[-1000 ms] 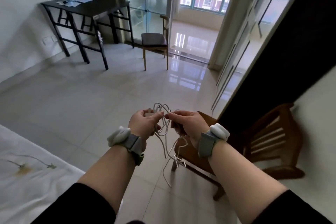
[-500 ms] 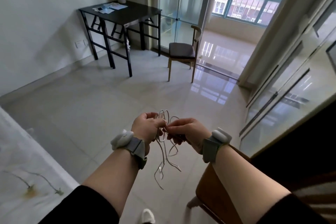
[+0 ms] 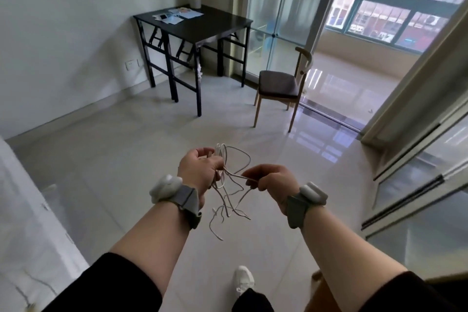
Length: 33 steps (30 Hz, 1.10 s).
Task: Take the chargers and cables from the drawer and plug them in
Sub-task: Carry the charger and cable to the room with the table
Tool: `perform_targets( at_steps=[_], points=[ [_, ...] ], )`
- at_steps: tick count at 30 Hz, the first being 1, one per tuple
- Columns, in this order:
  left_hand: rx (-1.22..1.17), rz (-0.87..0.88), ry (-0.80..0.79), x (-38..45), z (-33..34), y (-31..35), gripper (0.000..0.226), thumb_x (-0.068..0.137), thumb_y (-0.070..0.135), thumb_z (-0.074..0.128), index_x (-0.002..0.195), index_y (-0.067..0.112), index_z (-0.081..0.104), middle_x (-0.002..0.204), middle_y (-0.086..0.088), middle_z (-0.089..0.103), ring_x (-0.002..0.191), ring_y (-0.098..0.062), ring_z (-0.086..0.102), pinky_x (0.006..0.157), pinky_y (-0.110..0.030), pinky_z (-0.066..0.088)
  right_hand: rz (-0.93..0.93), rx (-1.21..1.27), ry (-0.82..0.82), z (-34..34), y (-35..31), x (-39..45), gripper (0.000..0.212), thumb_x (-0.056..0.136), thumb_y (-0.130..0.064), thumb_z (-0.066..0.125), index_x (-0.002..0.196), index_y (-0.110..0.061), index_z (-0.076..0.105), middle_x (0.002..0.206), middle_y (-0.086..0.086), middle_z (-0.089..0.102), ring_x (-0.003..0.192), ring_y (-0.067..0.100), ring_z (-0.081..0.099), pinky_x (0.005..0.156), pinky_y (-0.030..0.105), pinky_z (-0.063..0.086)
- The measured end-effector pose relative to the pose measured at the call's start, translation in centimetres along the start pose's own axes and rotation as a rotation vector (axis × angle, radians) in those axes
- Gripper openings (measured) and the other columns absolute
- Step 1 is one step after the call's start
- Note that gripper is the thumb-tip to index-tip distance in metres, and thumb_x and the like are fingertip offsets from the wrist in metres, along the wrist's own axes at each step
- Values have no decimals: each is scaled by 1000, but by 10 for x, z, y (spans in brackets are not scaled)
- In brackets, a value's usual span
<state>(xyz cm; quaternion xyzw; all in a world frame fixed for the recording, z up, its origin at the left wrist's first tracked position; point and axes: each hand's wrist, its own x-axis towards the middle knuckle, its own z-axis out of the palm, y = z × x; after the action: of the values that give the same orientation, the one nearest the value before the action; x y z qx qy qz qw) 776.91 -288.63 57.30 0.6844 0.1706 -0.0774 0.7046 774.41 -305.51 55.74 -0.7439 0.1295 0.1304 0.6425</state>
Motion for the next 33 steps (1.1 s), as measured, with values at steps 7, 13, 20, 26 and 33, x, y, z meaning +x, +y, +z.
perform_targets(
  at_steps=[7, 13, 20, 26, 33],
  points=[
    [-23, 49, 92, 89, 33, 43, 33, 69, 0, 67, 100, 9, 64, 77, -13, 68, 45, -16, 53, 34, -18, 36, 12, 34, -14, -18, -35, 118, 37, 79, 20, 35, 89, 5, 68, 76, 16, 66, 64, 22, 63, 63, 26, 57],
    [-81, 66, 134, 143, 56, 76, 29, 69, -1, 67, 96, 10, 65, 68, -9, 67, 38, -10, 52, 33, -17, 36, 169, 38, -86, -25, -52, 208, 29, 87, 13, 49, 113, 3, 58, 83, 18, 63, 65, 24, 61, 64, 33, 56],
    [-134, 66, 174, 196, 40, 101, 29, 70, -3, 64, 96, 9, 65, 61, -6, 65, 39, -12, 50, 34, -15, 34, 324, -131, -202, 4, -66, 281, 14, 89, 1, 55, 97, -9, 59, 64, 13, 68, 51, 21, 63, 47, 28, 57],
    [-122, 66, 274, 269, -9, 115, 31, 66, 3, 68, 95, 14, 64, 71, -8, 68, 45, -15, 53, 35, -18, 35, 204, -381, -154, 46, -88, 356, 6, 80, -29, 72, 79, -23, 70, 59, -1, 62, 50, 14, 53, 47, 18, 44],
    [-117, 11, 342, 369, -73, 141, 30, 69, 8, 71, 97, 15, 61, 78, -10, 70, 47, -16, 55, 33, -18, 34, 28, -270, -110, 113, -159, 440, 14, 71, -35, 79, 62, -27, 72, 62, -9, 69, 62, 9, 61, 66, 25, 46]
  ],
)
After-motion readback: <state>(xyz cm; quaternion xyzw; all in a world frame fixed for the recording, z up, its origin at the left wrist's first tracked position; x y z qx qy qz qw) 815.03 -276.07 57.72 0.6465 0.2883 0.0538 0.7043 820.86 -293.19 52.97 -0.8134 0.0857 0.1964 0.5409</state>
